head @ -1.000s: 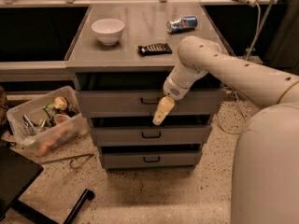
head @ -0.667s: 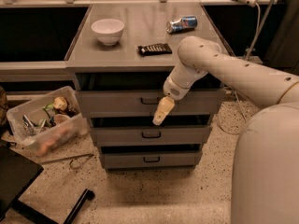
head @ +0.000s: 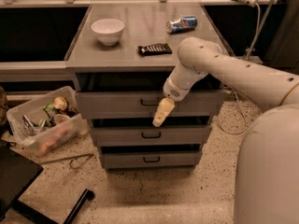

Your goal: Open top drawer

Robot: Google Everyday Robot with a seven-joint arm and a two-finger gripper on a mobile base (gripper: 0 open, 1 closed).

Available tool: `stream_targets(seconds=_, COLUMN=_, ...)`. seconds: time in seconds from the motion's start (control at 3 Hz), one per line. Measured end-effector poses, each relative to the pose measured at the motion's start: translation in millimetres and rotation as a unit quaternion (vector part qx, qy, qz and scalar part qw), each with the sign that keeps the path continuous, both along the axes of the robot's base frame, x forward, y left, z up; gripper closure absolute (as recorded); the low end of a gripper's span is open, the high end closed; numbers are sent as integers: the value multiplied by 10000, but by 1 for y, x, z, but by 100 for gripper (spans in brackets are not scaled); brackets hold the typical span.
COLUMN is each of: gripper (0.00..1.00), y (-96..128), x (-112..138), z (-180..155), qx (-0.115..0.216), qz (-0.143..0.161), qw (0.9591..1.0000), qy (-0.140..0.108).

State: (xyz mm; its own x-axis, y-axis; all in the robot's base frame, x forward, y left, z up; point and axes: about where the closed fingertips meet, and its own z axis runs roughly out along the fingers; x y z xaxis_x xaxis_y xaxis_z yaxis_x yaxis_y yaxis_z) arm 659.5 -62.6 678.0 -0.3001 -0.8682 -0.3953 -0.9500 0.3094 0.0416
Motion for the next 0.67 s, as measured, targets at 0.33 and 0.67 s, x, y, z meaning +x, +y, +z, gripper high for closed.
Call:
stream_targets(seconds=0.33, gripper=0, y=-1, x=1, z=-2, qx=21, qz=12, qw=10000, qy=-30)
stream_targets(seconds=0.67, gripper=0, y=-1, x=1, z=-1, qx=21, qz=12, qw=10000, qy=-30)
